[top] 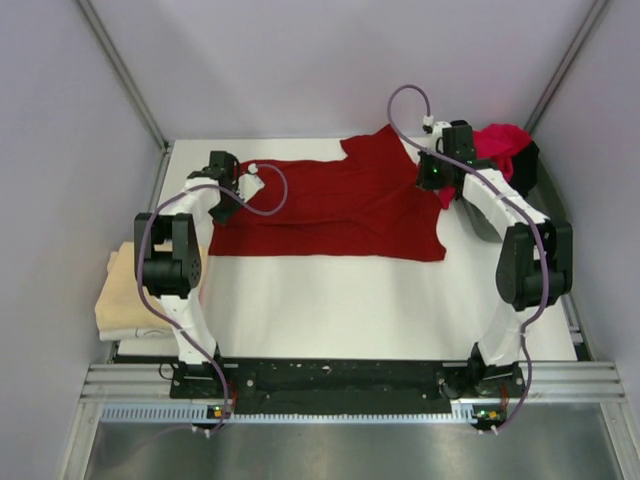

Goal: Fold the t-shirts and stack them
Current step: Fold the flattened tshirt in 1/3 of the way

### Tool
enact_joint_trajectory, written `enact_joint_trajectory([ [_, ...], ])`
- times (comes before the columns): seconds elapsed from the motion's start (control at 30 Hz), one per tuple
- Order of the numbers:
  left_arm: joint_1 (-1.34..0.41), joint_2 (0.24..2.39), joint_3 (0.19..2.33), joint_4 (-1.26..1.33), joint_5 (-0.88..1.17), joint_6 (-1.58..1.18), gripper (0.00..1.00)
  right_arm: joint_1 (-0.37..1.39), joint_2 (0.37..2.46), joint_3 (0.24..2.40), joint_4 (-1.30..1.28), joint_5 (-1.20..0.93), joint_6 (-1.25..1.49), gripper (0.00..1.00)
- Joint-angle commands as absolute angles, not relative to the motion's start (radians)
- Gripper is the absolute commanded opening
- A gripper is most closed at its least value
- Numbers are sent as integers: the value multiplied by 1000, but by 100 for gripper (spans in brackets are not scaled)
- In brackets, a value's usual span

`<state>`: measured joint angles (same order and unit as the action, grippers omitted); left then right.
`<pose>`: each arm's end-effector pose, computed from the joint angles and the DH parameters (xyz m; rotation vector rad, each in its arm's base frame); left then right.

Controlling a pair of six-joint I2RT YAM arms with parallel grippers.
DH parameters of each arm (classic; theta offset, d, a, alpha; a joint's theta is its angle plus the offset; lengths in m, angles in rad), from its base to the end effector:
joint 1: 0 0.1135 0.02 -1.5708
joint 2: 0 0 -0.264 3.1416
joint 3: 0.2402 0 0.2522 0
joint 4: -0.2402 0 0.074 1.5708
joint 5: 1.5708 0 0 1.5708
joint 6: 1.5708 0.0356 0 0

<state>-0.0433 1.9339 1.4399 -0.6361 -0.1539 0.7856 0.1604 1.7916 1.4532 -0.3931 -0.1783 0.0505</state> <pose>0.4043 -0.0121 0.1982 1.0661 2.5414 0.4218 0.4037 0.0717 0.2735 -0.2185 2.2979 0.3133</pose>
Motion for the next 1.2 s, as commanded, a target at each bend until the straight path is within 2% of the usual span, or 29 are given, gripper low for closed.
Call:
enact_joint_trajectory([
  [0.0,-37,1963,1482,-649,-156,721,0,152,1825,1505,-364,-179,28,0],
  [0.33,-38,1993,1488,-605,-196,681,0,150,1904,1555,-356,-186,25,0],
  [0.5,-38,2000,1490,-445,-293,646,20,150,1945,1592,-354,-164,32,0],
  [0.6,-37,2035,1538,-350,-359,649,36,152,1982,1630,-354,-160,51,0],
  [0.73,-37,2066,1679,-422,-353,612,40,150,2019,1669,-365,-156,71,0],
  [0.8,-38,2022,1663,-448,-295,603,41,150,2019,1678,-380,-138,80,14],
  [0.87,-38,1941,1585,-465,-186,629,42,150,2000,1686,-403,-121,89,36],
  [0.97,-49,1804,1413,-475,-60,741,44,153,1919,1658,-433,-106,110,56],
  [1.07,-52,1712,1264,-557,29,882,46,155,1794,1573,-452,-75,139,59],
  [1.17,-52,1655,1119,-532,12,985,49,155,1665,1441,-494,-11,190,61],
])
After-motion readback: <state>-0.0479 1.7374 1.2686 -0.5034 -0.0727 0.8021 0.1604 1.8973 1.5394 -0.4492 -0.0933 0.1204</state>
